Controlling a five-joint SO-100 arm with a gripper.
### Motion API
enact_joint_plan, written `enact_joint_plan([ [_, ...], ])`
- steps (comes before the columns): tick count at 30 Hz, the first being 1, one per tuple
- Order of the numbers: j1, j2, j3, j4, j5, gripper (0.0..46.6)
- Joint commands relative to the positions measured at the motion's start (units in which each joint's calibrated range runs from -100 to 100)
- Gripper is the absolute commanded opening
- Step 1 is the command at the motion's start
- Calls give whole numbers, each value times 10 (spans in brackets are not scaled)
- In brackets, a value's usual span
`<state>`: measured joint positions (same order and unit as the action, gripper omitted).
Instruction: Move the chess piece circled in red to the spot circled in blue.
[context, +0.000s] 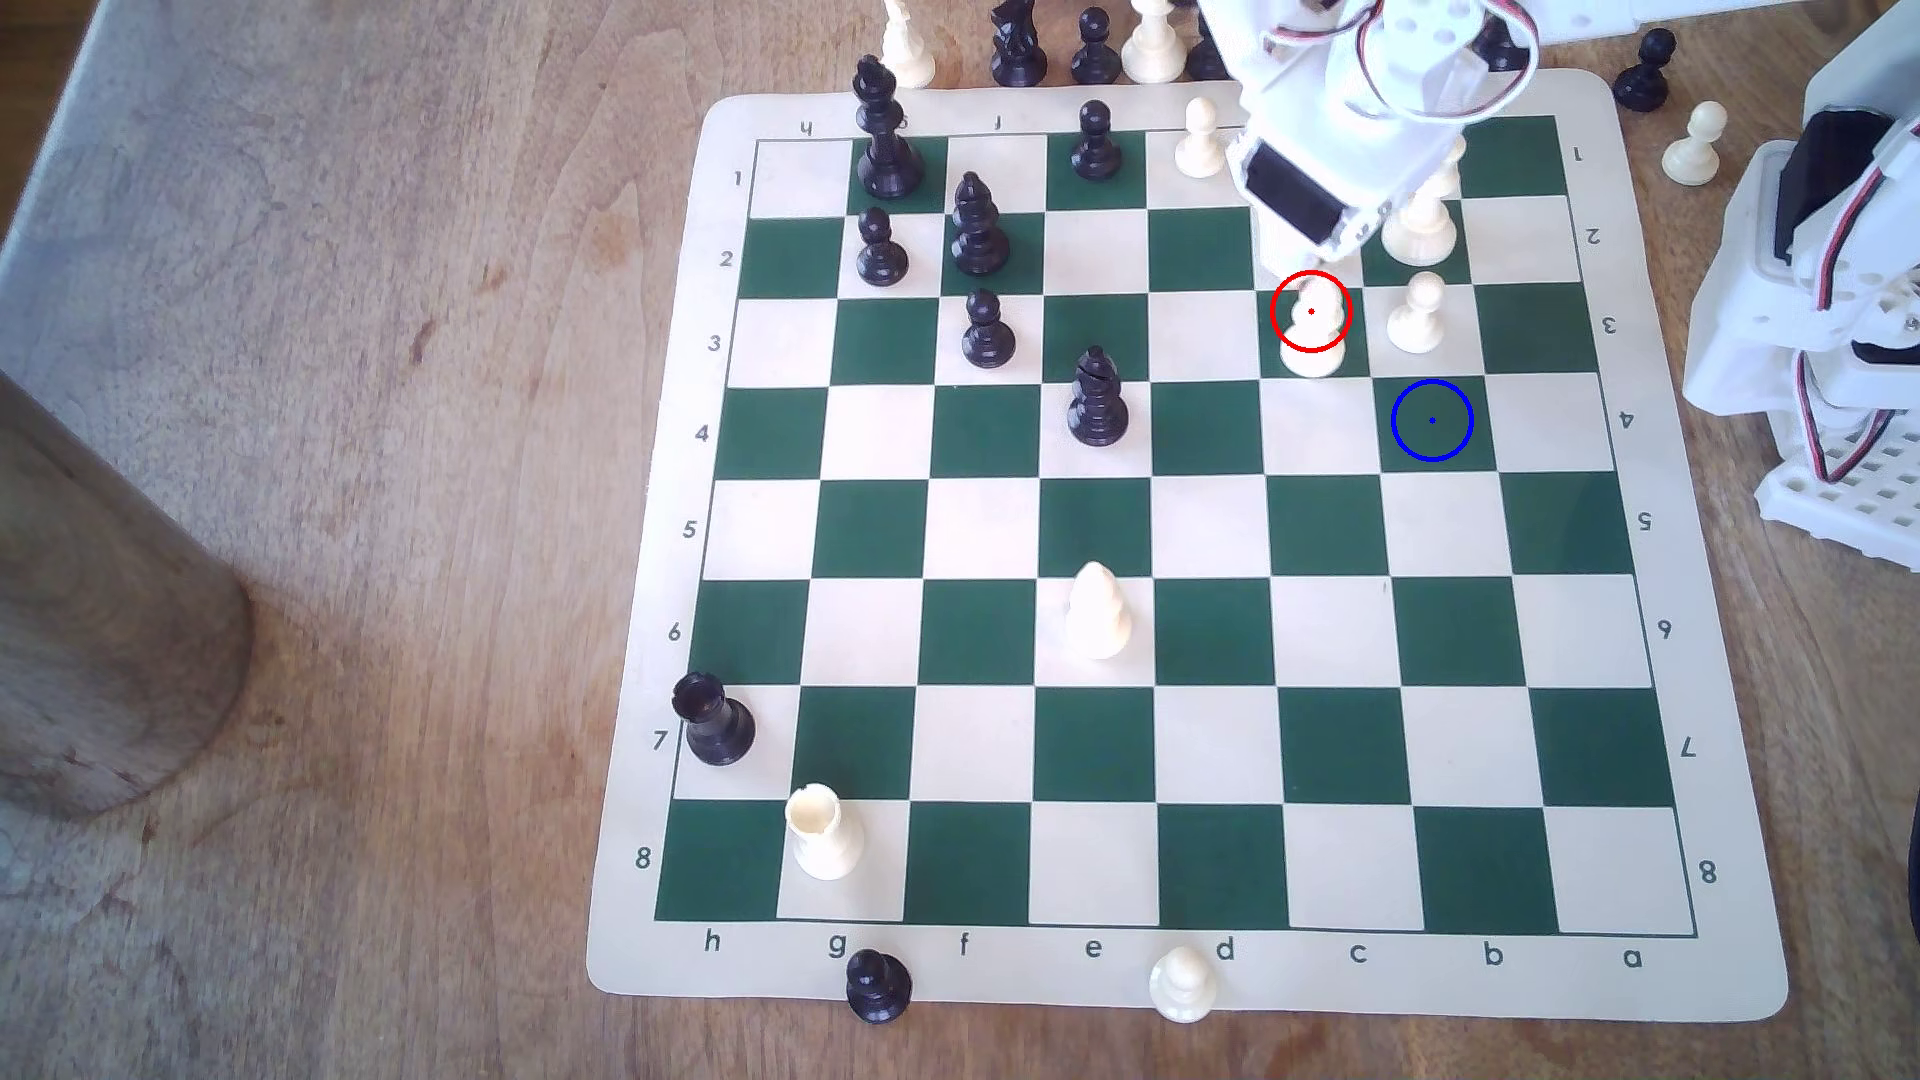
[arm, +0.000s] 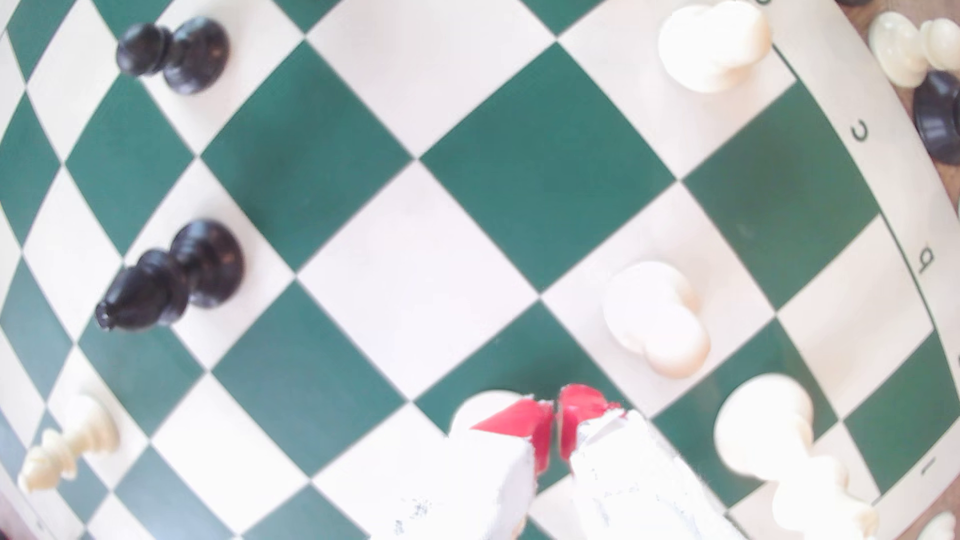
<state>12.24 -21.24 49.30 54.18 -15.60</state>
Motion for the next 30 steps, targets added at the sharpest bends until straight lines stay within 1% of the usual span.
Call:
enact_joint_plan([
  [1,-2,-35,-7,-6,-4,3],
  [2,-2,-35,-7,-6,-5,3],
  [3,-1,-37,-7,-9,-10,71],
  [7,8,-39,-12,-20,-13,169],
  [8,9,-40,-12,-23,-15,180],
  [10,9,-41,-12,-24,-15,185],
  [11,9,-41,-12,-23,-15,182],
  [12,3,-44,-12,-11,-14,168],
  [13,-1,-47,-12,-4,-14,168],
  [19,-21,-71,-15,27,-16,182],
  [22,-48,-84,-22,63,-17,177],
  [25,-61,-89,-22,76,-21,176],
  [30,-62,-78,-18,73,-18,174],
])
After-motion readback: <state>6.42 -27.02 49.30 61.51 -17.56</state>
